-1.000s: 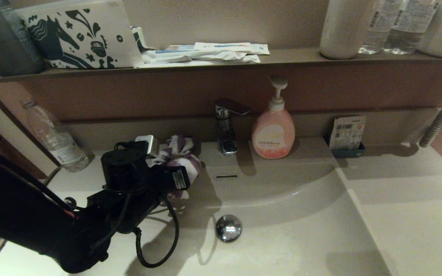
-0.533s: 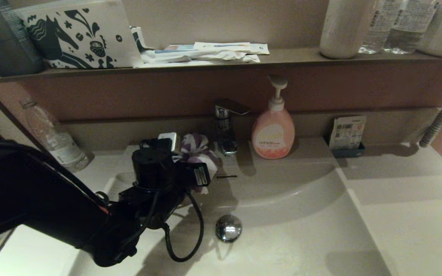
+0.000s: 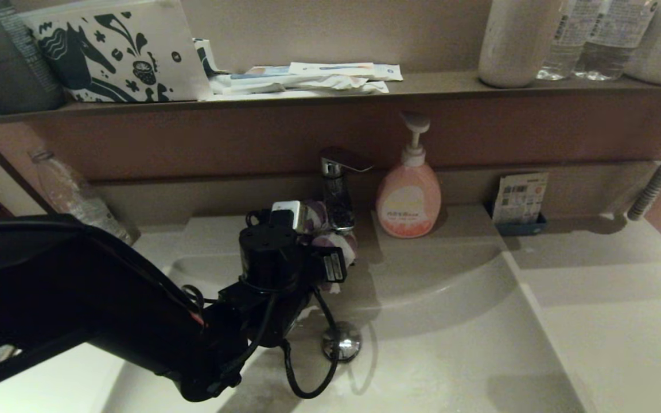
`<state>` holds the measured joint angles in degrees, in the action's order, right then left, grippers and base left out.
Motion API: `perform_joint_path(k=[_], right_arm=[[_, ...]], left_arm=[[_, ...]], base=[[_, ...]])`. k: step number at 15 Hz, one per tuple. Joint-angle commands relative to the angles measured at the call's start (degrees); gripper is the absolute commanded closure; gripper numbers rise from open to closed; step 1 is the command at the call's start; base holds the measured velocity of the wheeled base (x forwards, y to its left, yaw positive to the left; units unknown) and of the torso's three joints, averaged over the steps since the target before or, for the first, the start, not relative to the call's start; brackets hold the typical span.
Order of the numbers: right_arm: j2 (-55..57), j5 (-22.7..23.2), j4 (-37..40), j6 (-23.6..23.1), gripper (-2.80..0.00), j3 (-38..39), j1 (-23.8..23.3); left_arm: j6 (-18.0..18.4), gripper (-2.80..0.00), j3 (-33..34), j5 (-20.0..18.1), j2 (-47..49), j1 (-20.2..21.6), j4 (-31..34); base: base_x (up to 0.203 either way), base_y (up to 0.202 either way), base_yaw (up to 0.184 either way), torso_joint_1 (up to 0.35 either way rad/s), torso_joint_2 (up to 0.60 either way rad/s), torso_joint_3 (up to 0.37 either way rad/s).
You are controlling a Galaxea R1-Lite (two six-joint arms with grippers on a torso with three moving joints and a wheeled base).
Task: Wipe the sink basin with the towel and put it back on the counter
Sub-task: Wipe the sink
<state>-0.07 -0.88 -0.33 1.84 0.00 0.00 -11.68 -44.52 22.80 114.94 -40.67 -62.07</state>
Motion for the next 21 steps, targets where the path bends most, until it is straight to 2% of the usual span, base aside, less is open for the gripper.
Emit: perform_joint_path(k=[1,5,7,14,16,21], right_arm=[[0.07,0.00,-0.02,0.00,0.00,0.00,0.00],[0.07,0.00,-0.02,0.00,0.00,0.00,0.00],[0.07,0.00,-0.02,0.00,0.00,0.00,0.00],[0.07,0.00,-0.02,0.00,0.00,0.00,0.00],[0.07,0.00,-0.02,0.00,0.00,0.00,0.00],[0.07,0.00,-0.02,0.00,0.00,0.00,0.00]], left_arm=[[-0.10,0.00,-0.92,0.14,0.46,-0.11,0.27],[-0.02,0.00,1.14,-0.43,-0.10,1.91,0.46],[-0.10,0.00,2.86,-1.93,-1.06,4.78,0.36],[-0.10,0.00,9.94,-12.61,-6.09,19.49,-0.07],[-0.10,0.00,10.58,-15.47,-6.51,23.89,-0.14],[-0.01,0.00,10.38,-22.93,-5.95,31.82,-0.15]], base=[[0.000,0.000,0.000,0.000,0.00,0.000],[0.000,0.000,0.000,0.000,0.00,0.000],[0.000,0.000,0.000,0.000,0.00,0.000],[0.000,0.000,0.000,0.000,0.00,0.000],[0.000,0.000,0.000,0.000,0.00,0.000],[0.000,0.000,0.000,0.000,0.00,0.000]])
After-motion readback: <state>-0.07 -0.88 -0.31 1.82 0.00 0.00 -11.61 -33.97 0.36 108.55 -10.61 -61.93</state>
